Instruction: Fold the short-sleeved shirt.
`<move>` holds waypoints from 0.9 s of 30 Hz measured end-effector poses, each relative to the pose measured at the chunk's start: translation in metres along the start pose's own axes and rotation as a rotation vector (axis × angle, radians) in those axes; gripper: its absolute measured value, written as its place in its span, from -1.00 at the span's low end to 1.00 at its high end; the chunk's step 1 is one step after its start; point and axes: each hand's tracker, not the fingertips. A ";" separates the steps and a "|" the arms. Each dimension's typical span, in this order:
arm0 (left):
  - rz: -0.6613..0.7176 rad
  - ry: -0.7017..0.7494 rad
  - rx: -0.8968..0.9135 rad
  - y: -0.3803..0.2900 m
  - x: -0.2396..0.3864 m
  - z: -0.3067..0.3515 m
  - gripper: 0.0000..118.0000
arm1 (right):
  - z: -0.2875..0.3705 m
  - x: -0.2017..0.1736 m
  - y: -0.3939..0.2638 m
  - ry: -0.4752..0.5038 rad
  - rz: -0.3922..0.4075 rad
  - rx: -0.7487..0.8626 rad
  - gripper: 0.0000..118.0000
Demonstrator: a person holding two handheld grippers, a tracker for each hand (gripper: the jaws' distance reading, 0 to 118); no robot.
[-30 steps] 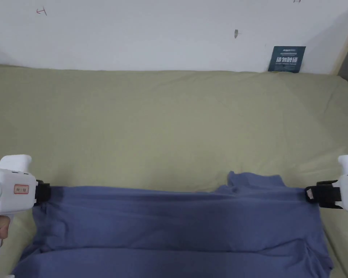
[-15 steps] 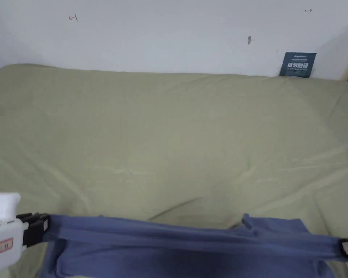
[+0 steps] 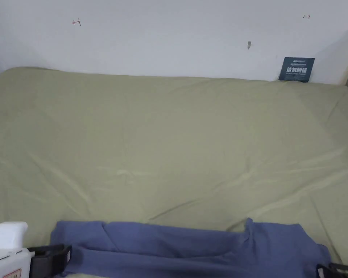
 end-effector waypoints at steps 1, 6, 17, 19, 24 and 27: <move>-0.001 -0.014 0.069 0.012 0.011 0.014 1.00 | 0.008 -0.009 0.009 -0.003 0.001 0.055 0.97; -0.032 0.002 0.436 0.055 0.083 0.083 0.99 | 0.068 -0.077 0.043 -0.021 0.036 0.476 0.71; -0.135 0.097 0.692 0.048 0.160 0.121 -1.00 | 0.102 -0.158 0.038 -0.091 0.088 0.744 -0.97; -0.143 0.098 0.694 0.053 0.151 0.127 -1.00 | 0.102 -0.163 0.040 -0.099 0.097 0.750 -0.97; 0.123 -0.114 0.266 0.084 0.064 0.083 -1.00 | 0.110 -0.179 0.037 -0.109 0.118 0.781 -0.97; 0.281 -0.312 -0.140 0.088 -0.010 0.015 -1.00 | 0.115 -0.186 0.036 -0.100 0.136 0.781 -0.97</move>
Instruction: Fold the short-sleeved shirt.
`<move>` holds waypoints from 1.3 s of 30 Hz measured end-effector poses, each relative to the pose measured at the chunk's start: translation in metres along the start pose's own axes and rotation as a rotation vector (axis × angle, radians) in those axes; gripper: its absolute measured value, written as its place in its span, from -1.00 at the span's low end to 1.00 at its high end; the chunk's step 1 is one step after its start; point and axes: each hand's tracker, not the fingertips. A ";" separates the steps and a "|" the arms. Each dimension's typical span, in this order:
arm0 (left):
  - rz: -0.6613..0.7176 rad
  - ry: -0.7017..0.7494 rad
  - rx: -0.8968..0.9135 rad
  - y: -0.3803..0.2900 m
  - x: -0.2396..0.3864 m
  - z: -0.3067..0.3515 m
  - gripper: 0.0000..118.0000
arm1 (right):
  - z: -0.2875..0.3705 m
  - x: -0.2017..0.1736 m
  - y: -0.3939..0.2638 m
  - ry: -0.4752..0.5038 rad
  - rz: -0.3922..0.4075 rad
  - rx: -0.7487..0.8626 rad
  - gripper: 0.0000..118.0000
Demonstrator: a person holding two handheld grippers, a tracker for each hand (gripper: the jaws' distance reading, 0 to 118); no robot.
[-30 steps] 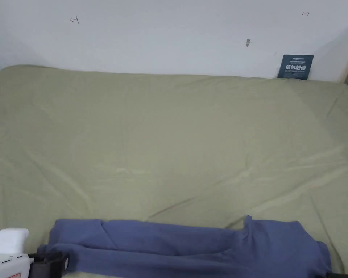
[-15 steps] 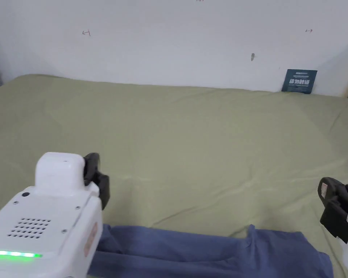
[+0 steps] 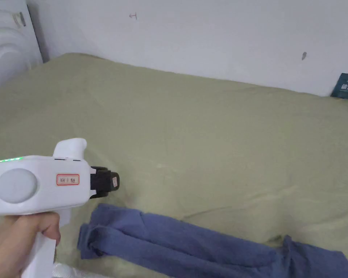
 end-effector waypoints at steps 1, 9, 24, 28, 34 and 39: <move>0.066 -0.032 -0.042 0.002 -0.030 -0.014 -1.00 | 0.002 -0.003 0.003 0.003 -0.005 0.003 -0.97; 0.195 -0.133 -0.234 -0.001 -0.117 -0.048 -1.00 | 0.005 -0.013 0.005 0.002 0.011 -0.019 -0.97; 0.385 -0.468 -0.344 -0.009 -0.149 -0.111 1.00 | -0.012 -0.021 0.003 0.013 -0.001 -0.066 -0.97; 0.351 -0.477 -0.373 -0.012 -0.137 -0.123 1.00 | -0.013 -0.021 0.003 0.018 -0.025 -0.073 -0.97; 0.361 -0.508 -0.395 -0.014 -0.124 -0.131 -0.18 | -0.007 -0.019 0.002 0.032 -0.026 -0.073 -0.97; 0.363 -0.413 -0.410 -0.019 -0.117 -0.146 -0.76 | 0.003 -0.011 0.006 0.032 -0.049 -0.069 -0.97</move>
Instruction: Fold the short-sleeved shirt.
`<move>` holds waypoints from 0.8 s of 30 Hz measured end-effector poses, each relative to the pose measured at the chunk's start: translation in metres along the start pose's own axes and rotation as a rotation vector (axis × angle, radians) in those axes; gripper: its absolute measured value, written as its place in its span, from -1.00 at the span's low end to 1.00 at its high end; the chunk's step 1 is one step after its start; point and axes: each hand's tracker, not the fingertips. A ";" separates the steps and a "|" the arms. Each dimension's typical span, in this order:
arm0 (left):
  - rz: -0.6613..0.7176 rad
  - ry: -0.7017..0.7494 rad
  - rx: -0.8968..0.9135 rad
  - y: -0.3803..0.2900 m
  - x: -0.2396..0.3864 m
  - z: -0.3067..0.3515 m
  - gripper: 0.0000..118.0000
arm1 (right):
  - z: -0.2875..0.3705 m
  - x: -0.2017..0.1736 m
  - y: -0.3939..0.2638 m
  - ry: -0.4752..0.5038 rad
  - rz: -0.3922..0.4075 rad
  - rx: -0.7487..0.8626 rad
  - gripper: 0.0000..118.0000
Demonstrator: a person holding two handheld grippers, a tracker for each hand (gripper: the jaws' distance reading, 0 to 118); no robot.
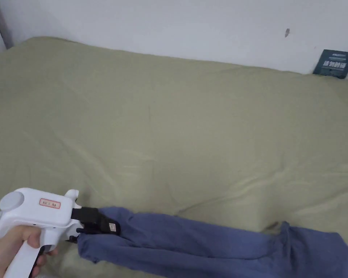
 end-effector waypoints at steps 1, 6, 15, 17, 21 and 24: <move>-0.013 -0.001 0.015 -0.002 0.002 0.003 -0.78 | 0.003 0.001 0.001 0.000 0.000 0.004 -0.97; -0.024 0.035 0.072 -0.004 0.013 0.030 -0.85 | 0.010 0.010 0.005 0.006 0.009 0.017 -0.97; -0.066 0.168 0.257 -0.017 0.043 0.115 -0.85 | 0.014 0.020 0.009 0.017 0.007 0.032 -0.97; -0.127 0.226 0.241 -0.023 0.066 0.112 -0.85 | 0.013 0.021 0.008 0.019 0.007 0.030 -0.97; -0.216 0.377 0.236 -0.044 0.123 0.086 -0.85 | 0.014 0.026 0.005 0.026 -0.008 0.020 -0.97; -0.336 0.507 0.209 -0.064 0.175 0.051 -0.85 | 0.016 0.029 0.002 0.032 -0.008 0.015 -0.97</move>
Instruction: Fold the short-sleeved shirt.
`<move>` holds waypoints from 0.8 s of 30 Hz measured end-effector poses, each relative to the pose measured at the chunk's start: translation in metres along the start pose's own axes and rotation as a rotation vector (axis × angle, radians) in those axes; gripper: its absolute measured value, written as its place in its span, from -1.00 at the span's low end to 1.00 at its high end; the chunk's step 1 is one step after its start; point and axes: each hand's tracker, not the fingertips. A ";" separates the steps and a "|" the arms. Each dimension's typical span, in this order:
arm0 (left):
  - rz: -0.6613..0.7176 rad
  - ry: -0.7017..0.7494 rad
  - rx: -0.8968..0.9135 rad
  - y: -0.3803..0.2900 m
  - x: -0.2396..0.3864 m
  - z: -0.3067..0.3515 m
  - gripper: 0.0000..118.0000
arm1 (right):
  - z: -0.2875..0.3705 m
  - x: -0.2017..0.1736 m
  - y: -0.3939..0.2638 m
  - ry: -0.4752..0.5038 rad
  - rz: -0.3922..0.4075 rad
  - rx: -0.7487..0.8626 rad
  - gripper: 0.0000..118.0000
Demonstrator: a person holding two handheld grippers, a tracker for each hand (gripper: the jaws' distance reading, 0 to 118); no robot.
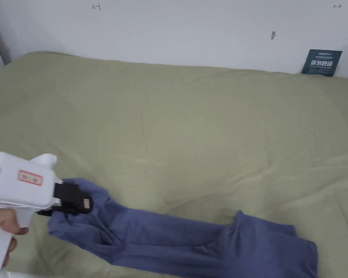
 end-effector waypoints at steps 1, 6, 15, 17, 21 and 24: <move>-0.056 0.029 -0.020 -0.002 0.018 -0.004 -0.85 | 0.001 0.001 -0.001 0.000 -0.002 -0.003 -0.97; -0.166 0.099 -0.068 -0.016 0.098 -0.050 -0.85 | 0.006 0.012 -0.004 0.010 -0.016 -0.013 -0.97; -0.254 0.015 -0.173 -0.044 0.156 -0.165 1.00 | 0.015 0.038 -0.006 -0.040 -0.036 -0.035 -0.97; -0.212 -0.013 -0.145 -0.045 0.152 -0.162 1.00 | 0.017 0.043 -0.007 -0.051 -0.039 -0.040 -0.97; -0.123 -0.100 -0.060 -0.032 0.121 -0.124 0.04 | 0.018 0.047 -0.008 -0.068 -0.037 -0.049 -0.97; -0.006 -0.128 0.034 -0.023 0.080 -0.107 -1.00 | 0.013 0.047 -0.009 -0.062 -0.048 -0.051 -0.97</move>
